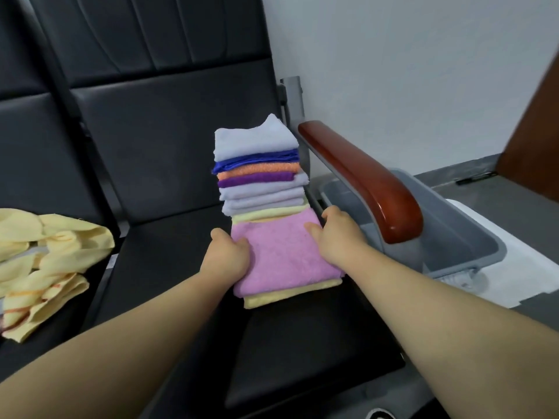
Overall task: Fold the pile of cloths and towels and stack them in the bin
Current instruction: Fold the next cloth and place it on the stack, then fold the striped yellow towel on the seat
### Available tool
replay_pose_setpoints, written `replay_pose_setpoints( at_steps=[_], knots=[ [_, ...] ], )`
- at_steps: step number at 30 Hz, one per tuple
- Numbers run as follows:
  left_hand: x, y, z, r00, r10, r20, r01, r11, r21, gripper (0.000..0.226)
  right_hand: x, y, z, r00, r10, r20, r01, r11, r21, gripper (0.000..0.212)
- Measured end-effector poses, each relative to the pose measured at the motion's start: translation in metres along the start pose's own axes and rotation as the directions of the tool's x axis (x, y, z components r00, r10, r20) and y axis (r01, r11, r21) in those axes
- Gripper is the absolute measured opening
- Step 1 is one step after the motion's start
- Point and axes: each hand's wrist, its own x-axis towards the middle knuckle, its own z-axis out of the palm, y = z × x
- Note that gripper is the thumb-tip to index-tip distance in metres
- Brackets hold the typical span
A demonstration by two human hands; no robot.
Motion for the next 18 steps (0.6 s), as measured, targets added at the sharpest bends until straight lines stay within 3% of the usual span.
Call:
replay_pose_setpoints(
  at_steps=[6,10,18],
  knots=[
    [-0.01,-0.015,-0.037,0.999,0.045,-0.008,-0.044,0.997,0.07,0.035,-0.025,-0.02,-0.002,0.981,-0.196,-0.007,0.193,0.97,-0.147,0.067],
    [-0.014,-0.041,-0.083,0.999,0.05,-0.012,-0.048,0.989,0.138,0.044,-0.048,-0.063,0.014,0.939,-0.338,0.059,0.343,0.916,-0.208,0.062],
    [-0.025,-0.145,-0.206,0.988,-0.032,-0.152,0.07,0.965,0.252,0.044,-0.095,-0.183,0.105,0.792,-0.542,0.281,0.581,0.811,-0.073,0.055]
  ],
)
